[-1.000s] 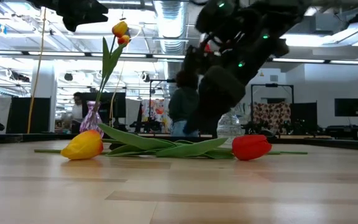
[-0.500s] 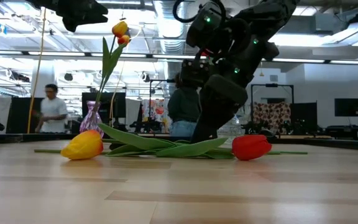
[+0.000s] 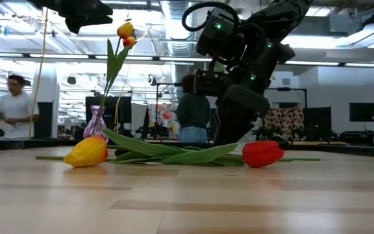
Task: Sort flowers into vase by color
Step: Put the black tulip into the yellow vase
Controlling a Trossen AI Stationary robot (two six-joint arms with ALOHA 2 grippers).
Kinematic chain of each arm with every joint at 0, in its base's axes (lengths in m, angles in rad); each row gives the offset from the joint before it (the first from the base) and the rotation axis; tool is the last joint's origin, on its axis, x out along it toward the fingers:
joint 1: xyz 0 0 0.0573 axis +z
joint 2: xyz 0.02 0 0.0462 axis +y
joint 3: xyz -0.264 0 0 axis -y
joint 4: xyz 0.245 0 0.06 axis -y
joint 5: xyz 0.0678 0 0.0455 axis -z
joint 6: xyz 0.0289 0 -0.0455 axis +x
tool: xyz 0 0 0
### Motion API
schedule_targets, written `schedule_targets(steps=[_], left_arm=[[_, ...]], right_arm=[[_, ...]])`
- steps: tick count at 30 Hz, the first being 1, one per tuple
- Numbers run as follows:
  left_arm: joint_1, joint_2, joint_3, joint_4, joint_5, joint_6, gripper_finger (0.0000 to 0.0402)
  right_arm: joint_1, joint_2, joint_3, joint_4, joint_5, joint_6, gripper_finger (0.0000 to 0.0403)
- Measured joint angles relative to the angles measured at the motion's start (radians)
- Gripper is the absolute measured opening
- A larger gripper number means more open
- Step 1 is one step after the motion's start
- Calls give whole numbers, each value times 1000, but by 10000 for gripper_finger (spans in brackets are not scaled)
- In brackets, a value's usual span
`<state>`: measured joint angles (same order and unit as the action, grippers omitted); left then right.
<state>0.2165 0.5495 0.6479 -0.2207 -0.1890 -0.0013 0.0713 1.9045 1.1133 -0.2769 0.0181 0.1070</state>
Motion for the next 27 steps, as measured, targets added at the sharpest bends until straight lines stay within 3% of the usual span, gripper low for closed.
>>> schedule_targets(steps=[14, 27], left_arm=[[0, 0, 0, 1, 0, -3, 164], [0, 0, 0, 104, -1, 49, 164]], right_arm=[[0, 0, 0, -7, 0, -2, 25], [-39, -95, 0, 104, 5, -4, 23]])
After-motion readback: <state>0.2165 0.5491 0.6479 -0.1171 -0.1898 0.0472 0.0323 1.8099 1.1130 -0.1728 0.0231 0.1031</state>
